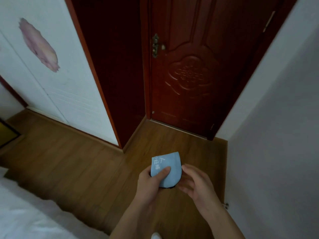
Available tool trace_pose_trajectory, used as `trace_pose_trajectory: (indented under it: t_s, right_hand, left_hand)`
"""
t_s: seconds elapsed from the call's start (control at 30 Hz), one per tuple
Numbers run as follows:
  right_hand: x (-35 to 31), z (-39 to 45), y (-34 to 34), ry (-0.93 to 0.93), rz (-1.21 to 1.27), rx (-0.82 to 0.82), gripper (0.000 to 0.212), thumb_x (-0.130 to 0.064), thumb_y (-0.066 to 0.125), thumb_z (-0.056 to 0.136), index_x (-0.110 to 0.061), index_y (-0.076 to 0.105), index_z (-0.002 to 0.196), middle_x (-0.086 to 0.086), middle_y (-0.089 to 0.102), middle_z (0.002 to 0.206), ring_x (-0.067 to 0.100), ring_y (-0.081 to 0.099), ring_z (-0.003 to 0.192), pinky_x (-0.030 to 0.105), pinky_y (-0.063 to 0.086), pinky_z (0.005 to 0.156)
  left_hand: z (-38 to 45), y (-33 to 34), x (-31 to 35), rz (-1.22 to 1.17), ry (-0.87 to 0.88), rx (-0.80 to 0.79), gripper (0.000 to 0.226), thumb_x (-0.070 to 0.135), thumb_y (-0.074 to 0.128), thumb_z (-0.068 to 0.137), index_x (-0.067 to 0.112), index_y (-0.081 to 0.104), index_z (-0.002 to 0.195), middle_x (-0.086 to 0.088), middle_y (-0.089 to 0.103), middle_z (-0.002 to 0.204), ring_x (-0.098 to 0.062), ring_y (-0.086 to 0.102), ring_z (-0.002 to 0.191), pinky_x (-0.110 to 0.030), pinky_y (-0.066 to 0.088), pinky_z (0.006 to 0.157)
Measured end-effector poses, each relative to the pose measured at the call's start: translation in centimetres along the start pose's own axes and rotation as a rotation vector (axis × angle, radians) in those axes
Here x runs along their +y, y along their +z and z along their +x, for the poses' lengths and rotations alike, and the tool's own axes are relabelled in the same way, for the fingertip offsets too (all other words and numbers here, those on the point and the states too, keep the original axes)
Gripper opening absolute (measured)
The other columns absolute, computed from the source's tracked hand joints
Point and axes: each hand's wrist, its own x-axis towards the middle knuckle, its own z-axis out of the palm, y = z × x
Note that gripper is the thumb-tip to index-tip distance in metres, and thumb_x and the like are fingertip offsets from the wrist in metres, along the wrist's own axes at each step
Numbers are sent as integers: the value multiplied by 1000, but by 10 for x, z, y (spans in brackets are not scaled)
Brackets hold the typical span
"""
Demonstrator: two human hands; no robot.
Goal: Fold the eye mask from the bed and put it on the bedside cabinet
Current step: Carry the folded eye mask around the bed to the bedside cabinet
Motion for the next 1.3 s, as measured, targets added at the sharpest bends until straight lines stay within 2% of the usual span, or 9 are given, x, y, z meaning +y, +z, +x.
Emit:
trace_pose_trajectory:
  t_s: [0.2, 0.33, 0.4, 0.5, 0.6, 0.7, 0.9, 1.07, 1.3]
  right_hand:
    - [-27, 65, 63, 60, -93, -133, 45, -37, 76, 79, -21, 69, 120, 7, 76, 115, 24, 73, 106, 49, 57, 97]
    - [-31, 114, 110, 130, -194, -264, 19, -29, 70, 90, -22, 75, 107, 4, 81, 102, 18, 77, 95, 41, 58, 85]
    - [-31, 138, 138, 156, -239, -308, 15, -28, 69, 91, -22, 75, 105, 2, 82, 97, 19, 78, 93, 39, 59, 81]
    - [-33, 177, 180, 192, -299, -383, 17, -27, 69, 92, -21, 73, 107, 1, 82, 96, 21, 77, 95, 39, 59, 82]
    - [-43, 217, 225, 215, -338, -495, 11, -25, 68, 92, -24, 76, 100, 2, 82, 96, 16, 78, 88, 41, 57, 84]
    - [-63, 260, 272, 218, -394, -623, 13, -27, 67, 92, -25, 79, 97, 2, 82, 98, 16, 78, 90, 44, 57, 89]
    - [-106, 333, 359, 184, -486, -782, 15, -30, 68, 92, -23, 80, 98, 2, 82, 98, 18, 77, 93, 52, 54, 97]
    - [-111, 361, 418, 229, -536, -876, 21, -32, 69, 91, -19, 77, 105, 9, 79, 106, 28, 73, 105, 54, 52, 100]
    - [-82, 375, 500, 304, -647, -1024, 22, -33, 70, 90, -19, 78, 104, 9, 80, 105, 26, 76, 98, 50, 55, 95]
  left_hand:
    - [49, -45, 25, -115, 12, 130, 40, 28, 81, 77, 11, 69, 111, -10, 79, 101, -28, 75, 93, -36, 62, 70]
    - [78, -86, 34, -205, 3, 273, 42, 24, 82, 75, 6, 69, 111, -15, 77, 104, -34, 73, 96, -52, 60, 85]
    - [91, -108, 40, -241, 2, 347, 41, 23, 82, 75, 6, 69, 110, -15, 78, 104, -34, 73, 96, -55, 58, 88]
    - [115, -139, 52, -280, 10, 460, 41, 23, 81, 76, 6, 69, 112, -16, 77, 105, -34, 73, 96, -49, 60, 82]
    - [142, -167, 69, -320, 26, 569, 42, 25, 83, 74, 8, 70, 110, -15, 78, 102, -33, 74, 94, -45, 61, 77]
    - [173, -191, 91, -361, 44, 669, 40, 25, 82, 76, 10, 70, 111, -13, 79, 100, -31, 75, 93, -40, 60, 72]
    - [235, -229, 150, -437, 118, 826, 42, 26, 85, 73, 8, 72, 108, -15, 78, 100, -33, 74, 93, -41, 60, 71]
    - [254, -259, 174, -520, 168, 926, 48, 28, 86, 72, 7, 70, 112, -16, 77, 104, -32, 73, 96, -38, 59, 70]
    - [249, -314, 181, -615, 157, 1099, 51, 27, 86, 70, 6, 69, 113, -20, 75, 107, -35, 73, 97, -40, 60, 71]
